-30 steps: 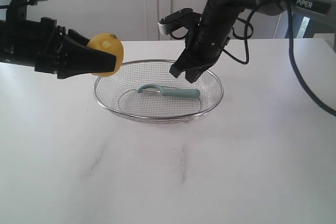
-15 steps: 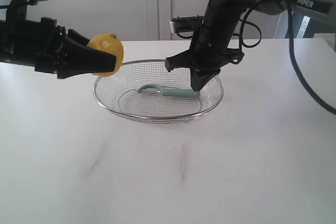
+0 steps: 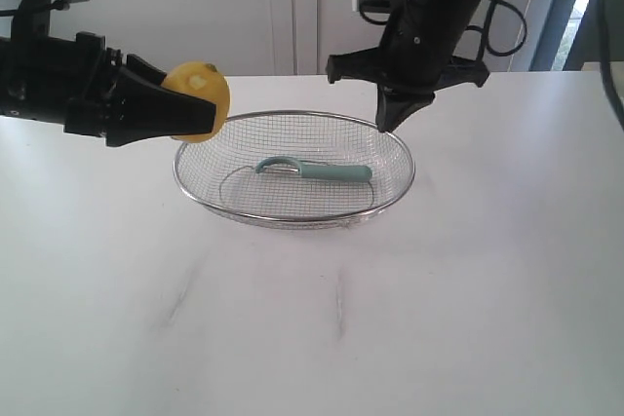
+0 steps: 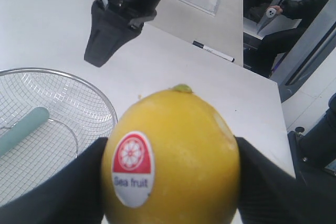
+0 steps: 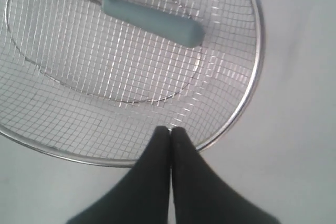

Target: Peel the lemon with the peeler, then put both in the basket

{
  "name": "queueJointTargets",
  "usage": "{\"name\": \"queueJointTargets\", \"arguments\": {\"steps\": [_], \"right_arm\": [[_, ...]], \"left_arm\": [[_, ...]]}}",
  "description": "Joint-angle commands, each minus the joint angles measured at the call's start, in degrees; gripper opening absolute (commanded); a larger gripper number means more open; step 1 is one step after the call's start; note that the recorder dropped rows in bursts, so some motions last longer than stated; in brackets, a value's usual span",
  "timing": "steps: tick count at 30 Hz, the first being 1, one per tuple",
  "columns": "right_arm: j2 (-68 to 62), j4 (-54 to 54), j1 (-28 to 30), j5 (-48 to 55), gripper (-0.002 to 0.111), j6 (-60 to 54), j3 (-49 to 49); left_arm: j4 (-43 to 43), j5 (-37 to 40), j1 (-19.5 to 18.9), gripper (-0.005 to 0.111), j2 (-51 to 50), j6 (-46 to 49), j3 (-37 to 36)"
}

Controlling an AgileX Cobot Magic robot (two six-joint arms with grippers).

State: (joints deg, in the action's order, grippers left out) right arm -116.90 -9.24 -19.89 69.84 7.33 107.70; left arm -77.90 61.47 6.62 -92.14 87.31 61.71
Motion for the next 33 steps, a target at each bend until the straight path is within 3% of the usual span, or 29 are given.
{"name": "queueJointTargets", "arguments": {"steps": [1, 24, 33], "right_arm": [[1.45, 0.43, 3.73, 0.12, 0.0, 1.9, 0.18], [1.45, 0.48, 18.99, 0.12, 0.0, 1.54, -0.17], [6.74, 2.94, 22.53, 0.12, 0.0, 0.27, -10.62]], "left_arm": [[-1.27, 1.0, -0.09, 0.0, 0.77, 0.05, -0.45], [-1.27, 1.0, -0.09, 0.0, 0.77, 0.05, -0.45], [-1.27, 1.0, -0.09, 0.0, 0.77, 0.05, -0.45]]}}
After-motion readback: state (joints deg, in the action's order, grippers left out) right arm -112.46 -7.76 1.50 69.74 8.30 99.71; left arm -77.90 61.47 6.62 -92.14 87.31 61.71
